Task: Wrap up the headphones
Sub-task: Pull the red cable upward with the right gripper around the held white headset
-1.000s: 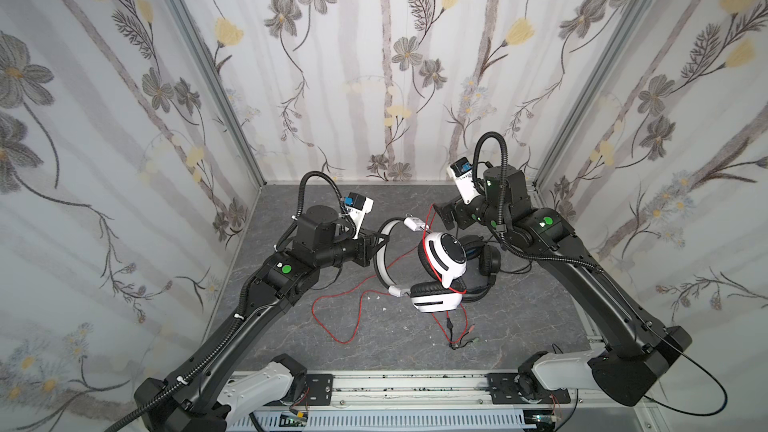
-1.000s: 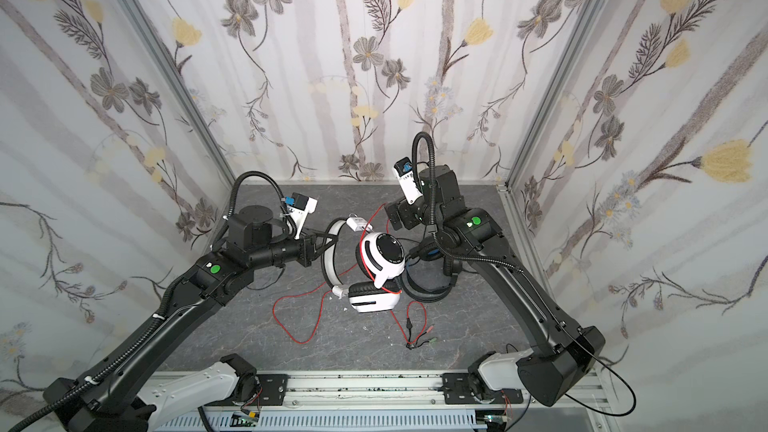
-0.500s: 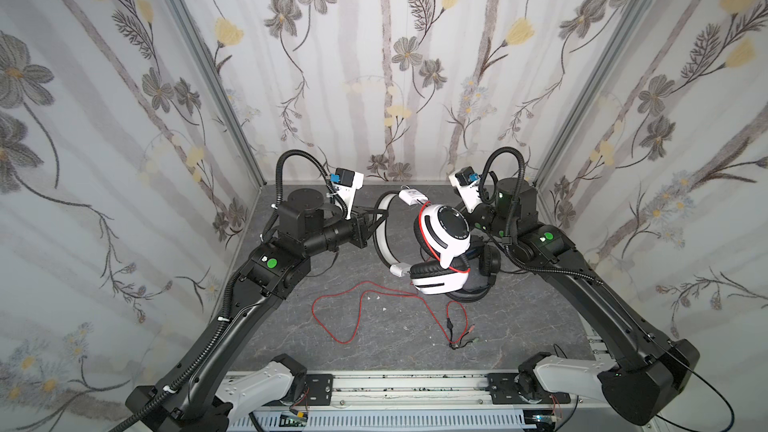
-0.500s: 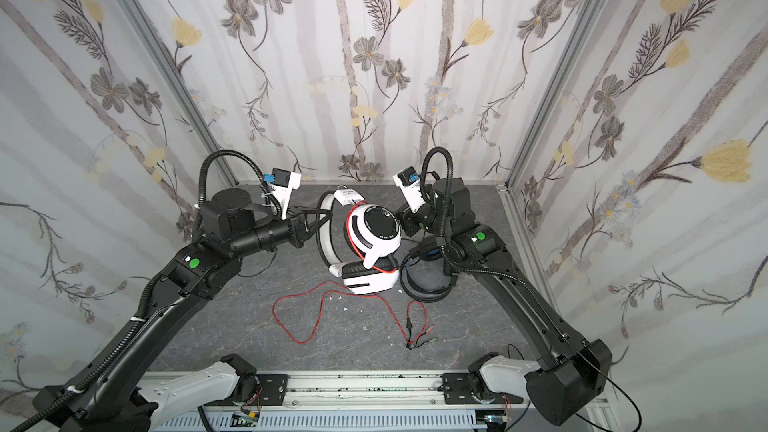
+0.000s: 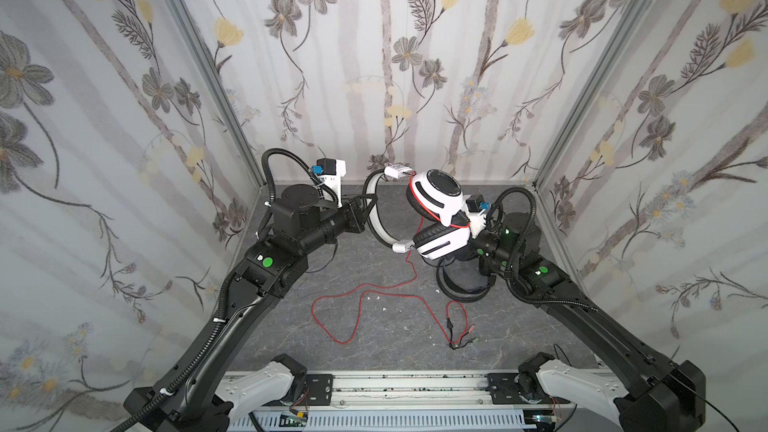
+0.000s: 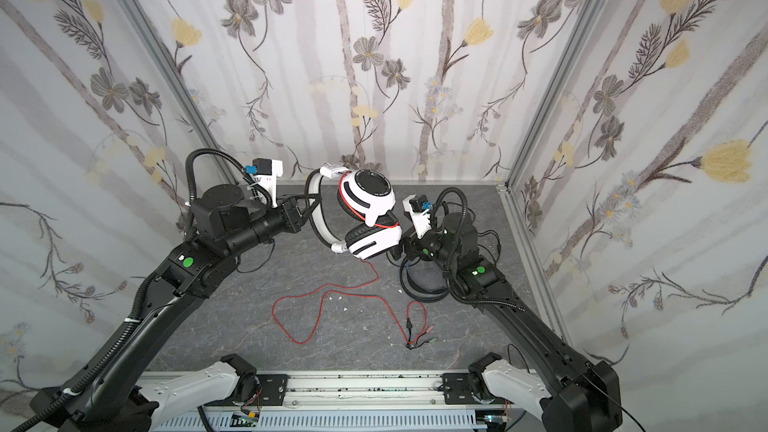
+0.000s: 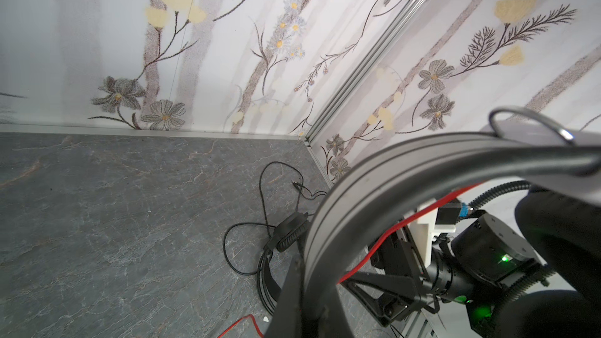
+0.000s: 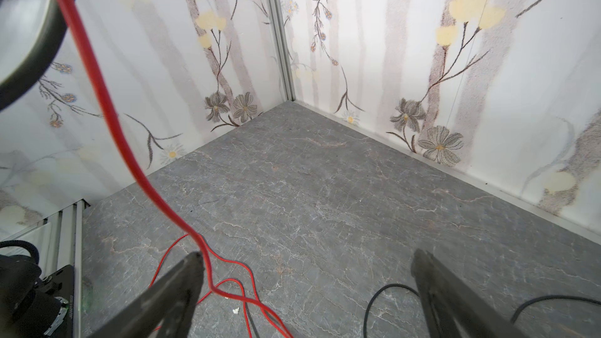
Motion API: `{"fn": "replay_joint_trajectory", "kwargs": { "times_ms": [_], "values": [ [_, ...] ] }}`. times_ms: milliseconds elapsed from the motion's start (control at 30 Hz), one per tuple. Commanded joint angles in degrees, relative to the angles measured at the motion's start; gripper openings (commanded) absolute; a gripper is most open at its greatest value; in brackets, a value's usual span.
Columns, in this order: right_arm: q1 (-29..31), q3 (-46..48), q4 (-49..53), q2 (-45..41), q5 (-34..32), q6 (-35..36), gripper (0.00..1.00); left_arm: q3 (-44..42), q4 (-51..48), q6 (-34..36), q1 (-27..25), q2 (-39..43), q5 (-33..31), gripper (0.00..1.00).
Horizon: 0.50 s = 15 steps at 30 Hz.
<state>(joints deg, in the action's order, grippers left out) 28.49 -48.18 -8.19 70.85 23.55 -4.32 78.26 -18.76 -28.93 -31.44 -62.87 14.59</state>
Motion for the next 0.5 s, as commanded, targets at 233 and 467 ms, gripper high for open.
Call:
{"fn": "replay_joint_trajectory", "kwargs": {
  "times_ms": [233, 467],
  "values": [
    [1.9, 10.3, -22.0, 0.5, 8.8, -8.8, 1.00, 8.7, -2.2, -2.3, 0.3, -4.0, -0.9, 0.00],
    [6.3, 13.8, -36.5, 8.7, 8.1, -14.1, 0.99, 10.4, -3.1, -4.0, 0.5, -5.2, -0.5, 0.00]
  ]
}}
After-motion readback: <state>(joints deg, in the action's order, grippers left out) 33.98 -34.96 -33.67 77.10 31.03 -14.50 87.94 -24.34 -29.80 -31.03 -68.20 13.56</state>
